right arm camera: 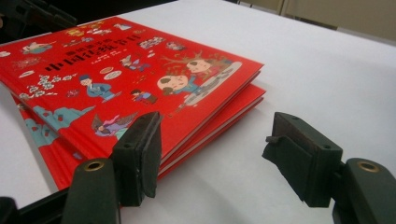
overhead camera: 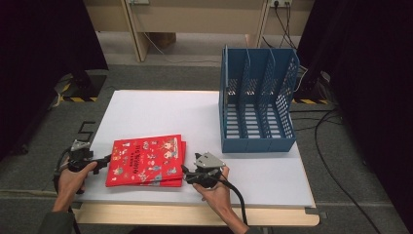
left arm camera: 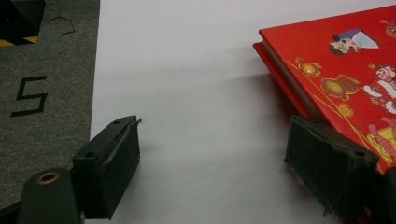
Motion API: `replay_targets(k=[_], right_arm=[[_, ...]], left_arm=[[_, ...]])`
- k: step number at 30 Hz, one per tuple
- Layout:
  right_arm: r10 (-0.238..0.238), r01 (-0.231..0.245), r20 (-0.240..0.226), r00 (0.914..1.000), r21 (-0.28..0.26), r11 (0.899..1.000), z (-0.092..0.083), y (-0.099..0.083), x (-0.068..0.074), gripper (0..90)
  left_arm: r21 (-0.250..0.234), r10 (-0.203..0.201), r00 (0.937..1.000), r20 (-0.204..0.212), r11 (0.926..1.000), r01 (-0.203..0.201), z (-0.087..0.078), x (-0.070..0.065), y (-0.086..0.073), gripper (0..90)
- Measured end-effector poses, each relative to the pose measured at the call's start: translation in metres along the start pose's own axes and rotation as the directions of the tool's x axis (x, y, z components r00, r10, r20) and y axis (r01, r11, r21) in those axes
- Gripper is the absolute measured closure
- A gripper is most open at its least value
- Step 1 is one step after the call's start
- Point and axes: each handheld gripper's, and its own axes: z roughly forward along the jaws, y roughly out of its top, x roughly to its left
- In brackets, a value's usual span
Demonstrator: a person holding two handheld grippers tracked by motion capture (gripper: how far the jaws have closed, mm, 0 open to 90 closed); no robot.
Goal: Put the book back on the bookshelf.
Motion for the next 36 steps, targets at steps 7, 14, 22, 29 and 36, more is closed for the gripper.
replay_targets(k=[7, 14, 22, 29, 36], right_arm=[[-0.001, 0.001, -0.005, 1.0000, 0.015, 1.000, 0.010, 0.002, 0.005, 34.4], [-0.049, 0.048, 0.019, 0.9986, 0.030, 0.998, 0.015, 0.001, 0.009, 34.6], [-0.064, 0.062, 0.040, 0.9971, 0.058, 0.996, 0.010, 0.002, 0.004, 35.9], [-0.025, 0.022, 0.036, 0.9990, 0.081, 0.996, 0.001, 0.000, -0.008, 35.9], [-0.043, 0.039, 0.036, 0.9984, 0.096, 0.995, 0.002, 0.004, -0.006, 35.6]], left_arm=[[0.005, -0.002, 0.9999, 0.012, 1.0000, 0.002, -0.002, -0.002, 0.001, 24.7], [0.001, 0.045, 0.9990, 0.006, 0.9990, -0.045, -0.006, -0.009, 0.004, 35.7], [0.008, 0.098, 0.9951, 0.014, 0.9952, -0.098, -0.013, -0.025, 0.008, 42.5], [-0.018, 0.094, 0.9829, 0.158, 0.9956, -0.092, -0.023, -0.047, 0.019, 22.5], [0.002, 0.106, 0.9899, 0.094, 0.9943, -0.107, -0.018, -0.050, 0.019, 17.2]])
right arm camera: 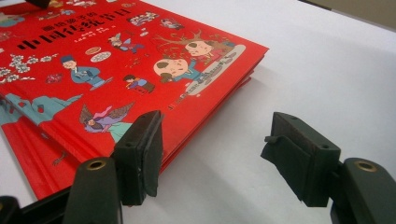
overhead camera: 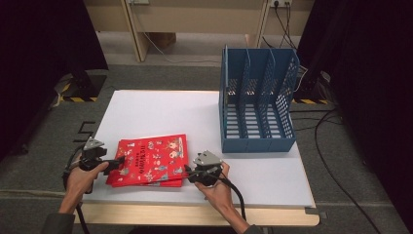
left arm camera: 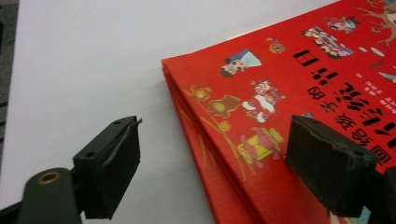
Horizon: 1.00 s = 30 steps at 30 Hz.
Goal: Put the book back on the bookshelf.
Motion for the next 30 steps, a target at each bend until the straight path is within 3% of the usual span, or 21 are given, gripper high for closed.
replay_targets(k=[4, 7, 8, 10, 13, 15, 17, 20, 21, 26, 28, 30], right_arm=[[0.000, 0.000, -0.006, 1.0000, -0.005, 1.000, 0.002, 0.000, 0.002, 35.5], [-0.014, 0.014, 0.002, 0.9999, -0.006, 1.000, 0.002, 0.001, 0.004, 35.5], [-0.015, 0.015, 0.007, 0.9999, -0.006, 1.000, 0.002, 0.001, 0.004, 35.6], [-0.017, 0.017, 0.007, 0.9998, -0.006, 1.000, 0.001, 0.001, 0.004, 35.6], [-0.023, 0.023, 0.008, 0.9997, -0.006, 1.000, 0.001, 0.001, 0.005, 35.6], [-0.029, 0.029, 0.008, 0.9995, -0.006, 1.000, 0.002, 0.001, 0.005, 35.5], [-0.032, 0.032, 0.006, 0.9995, -0.003, 0.999, 0.002, 0.001, 0.005, 35.5], [-0.058, 0.057, 0.029, 0.9979, 0.006, 0.998, 0.000, 0.001, 0.001, 35.8], [-0.058, 0.057, 0.029, 0.9979, 0.006, 0.998, 0.000, 0.001, 0.001, 35.8], [-0.063, 0.062, 0.061, 0.9961, 0.021, 0.998, -0.006, -0.002, -0.011, 36.4], [-0.086, 0.083, 0.087, 0.9925, 0.034, 0.996, -0.011, -0.004, -0.018, 37.7], [-0.087, 0.085, 0.070, 0.9938, 0.037, 0.996, -0.014, -0.004, -0.020, 37.6]], left_arm=[[0.002, -0.032, 0.9965, -0.077, 0.9995, 0.032, -0.003, 0.012, -0.001, 17.0], [0.008, -0.070, 0.9932, -0.093, 0.9974, 0.071, -0.004, 0.016, -0.002, 16.1], [0.029, -0.051, 0.9893, -0.137, 0.9981, 0.055, -0.004, 0.017, -0.002, 17.4], [0.044, -0.045, 0.9882, -0.147, 0.9977, 0.052, -0.002, 0.018, -0.004, 17.6], [0.047, -0.077, 0.9886, -0.130, 0.9954, 0.083, 0.001, 0.017, -0.006, 17.8], [0.051, -0.071, 0.9904, -0.118, 0.9957, 0.078, -0.001, 0.016, -0.005, 25.0], [0.055, -0.052, 0.9913, -0.121, 0.9967, 0.059, -0.002, 0.012, -0.004, 27.5], [0.050, -0.009, 0.9930, -0.118, 0.9987, 0.015, -0.002, 0.000, -0.002, 43.4], [0.053, 0.006, 0.9935, -0.113, 0.9986, 0.000, -0.002, -0.003, -0.001, 43.4], [0.037, 0.009, 0.9981, -0.061, 0.9993, -0.007, -0.001, -0.017, 0.002, 40.4], [0.032, 0.033, 0.9980, -0.054, 0.9990, -0.031, 0.001, -0.029, 0.005, 40.2], [0.027, 0.036, 0.9983, -0.047, 0.9991, -0.034, 0.001, -0.032, 0.006, 35.7]])
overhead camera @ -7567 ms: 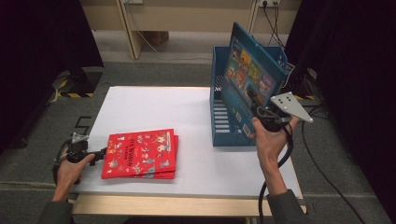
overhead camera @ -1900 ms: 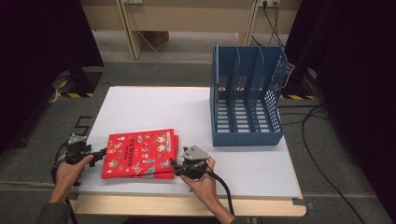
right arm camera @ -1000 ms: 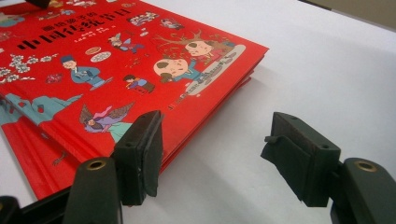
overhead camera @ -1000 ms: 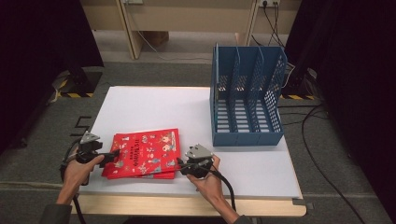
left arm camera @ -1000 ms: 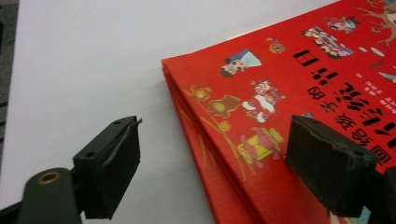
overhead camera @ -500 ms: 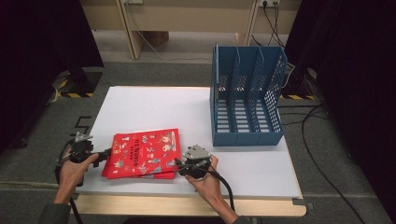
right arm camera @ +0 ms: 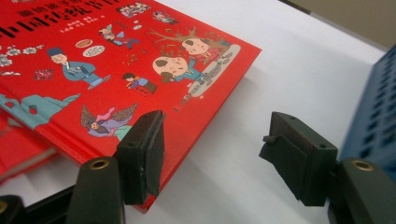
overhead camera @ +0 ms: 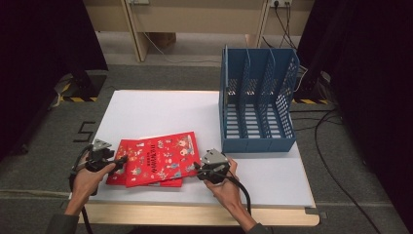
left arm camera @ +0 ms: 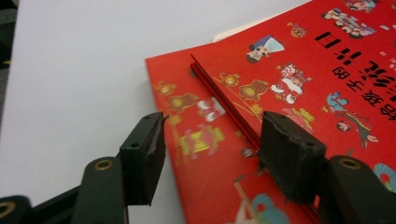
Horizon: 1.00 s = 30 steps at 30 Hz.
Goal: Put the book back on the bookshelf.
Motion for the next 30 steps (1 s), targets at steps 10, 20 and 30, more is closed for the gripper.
replay_targets(k=[10, 20, 30], right_arm=[[-0.186, 0.184, -0.055, 0.9811, -0.025, 0.983, -0.010, 0.003, 0.028, 42.1], [-0.347, 0.348, -0.045, 0.9368, 0.009, 0.938, 0.002, -0.002, 0.055, 40.3], [-0.463, 0.462, 0.070, 0.8836, 0.028, 0.886, 0.014, -0.005, 0.062, 47.0]], left_arm=[[0.012, 0.061, 0.9893, 0.132, 0.9979, -0.064, 0.012, -0.041, 0.010, 19.7], [0.007, -0.056, 0.9873, 0.149, 0.9984, 0.056, 0.009, -0.019, 0.008, 20.4], [0.028, -0.082, 0.9829, 0.164, 0.9965, 0.079, 0.012, -0.015, 0.006, 20.9]])
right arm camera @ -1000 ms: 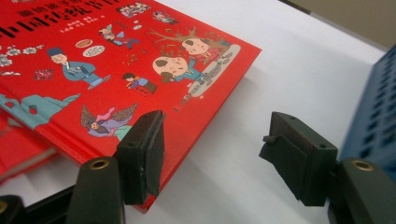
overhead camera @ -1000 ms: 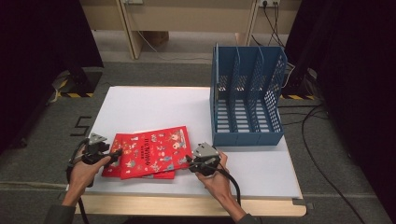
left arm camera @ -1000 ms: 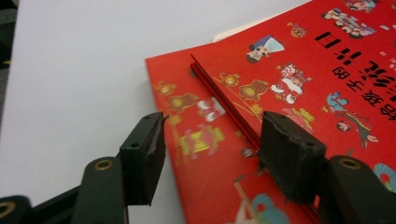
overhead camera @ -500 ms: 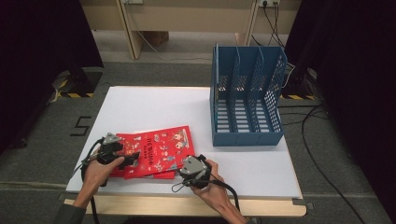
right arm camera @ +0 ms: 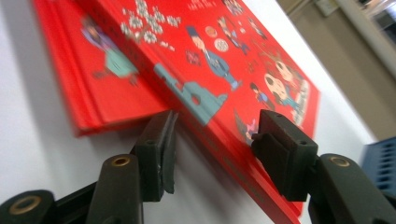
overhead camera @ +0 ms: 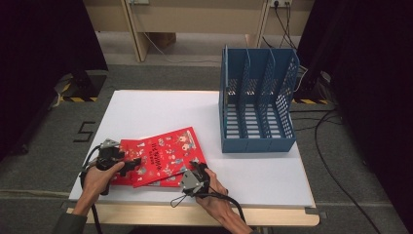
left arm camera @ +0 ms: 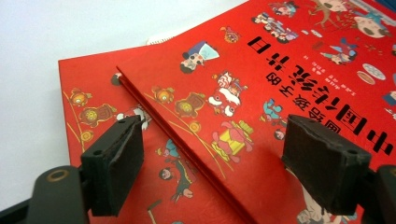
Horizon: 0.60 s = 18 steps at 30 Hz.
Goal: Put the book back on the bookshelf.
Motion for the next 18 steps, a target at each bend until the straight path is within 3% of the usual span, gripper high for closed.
replay_targets(k=[7, 11, 15, 16, 17, 18], right_arm=[[-0.034, 0.034, 0.026, 0.9991, 0.000, 0.999, 0.0085, 0.0002, -0.0009, 45.5], [-0.055, 0.055, 0.039, 0.9977, -0.002, 0.998, 0.0104, -0.0004, -0.0012, 46.6], [-0.014, 0.014, 0.020, 0.9997, 0.003, 1.000, 0.0100, -0.0002, -0.0028, 47.0], [0.014, -0.014, 0.013, 0.9998, 0.000, 1.000, 0.0098, -0.0008, -0.0035, 47.1], [0.030, -0.030, 0.010, 0.9995, 0.002, 1.000, 0.0095, -0.0010, -0.0034, 47.2], [0.030, -0.030, 0.010, 0.9995, 0.002, 1.000, 0.0095, -0.0010, -0.0034, 47.2]], left_arm=[[-0.003, -0.022, 0.9994, 0.025, 0.9998, 0.022, 0.0025, 0.0032, -0.0014, 26.4], [0.000, -0.014, 0.9992, 0.037, 0.9999, 0.014, 0.0029, 0.0015, -0.0014, 26.8], [-0.023, -0.054, 0.9961, 0.070, 0.9982, 0.056, 0.0022, 0.0033, -0.0017, 26.8], [-0.053, -0.082, 0.9922, 0.094, 0.9948, 0.087, -0.0008, 0.0055, -0.0011, 25.7], [-0.053, -0.082, 0.9922, 0.094, 0.9948, 0.087, -0.0008, 0.0055, -0.0011, 25.2], [-0.082, -0.103, 0.9880, 0.115, 0.9902, 0.113, -0.0038, 0.0075, -0.0001, 25.2]])
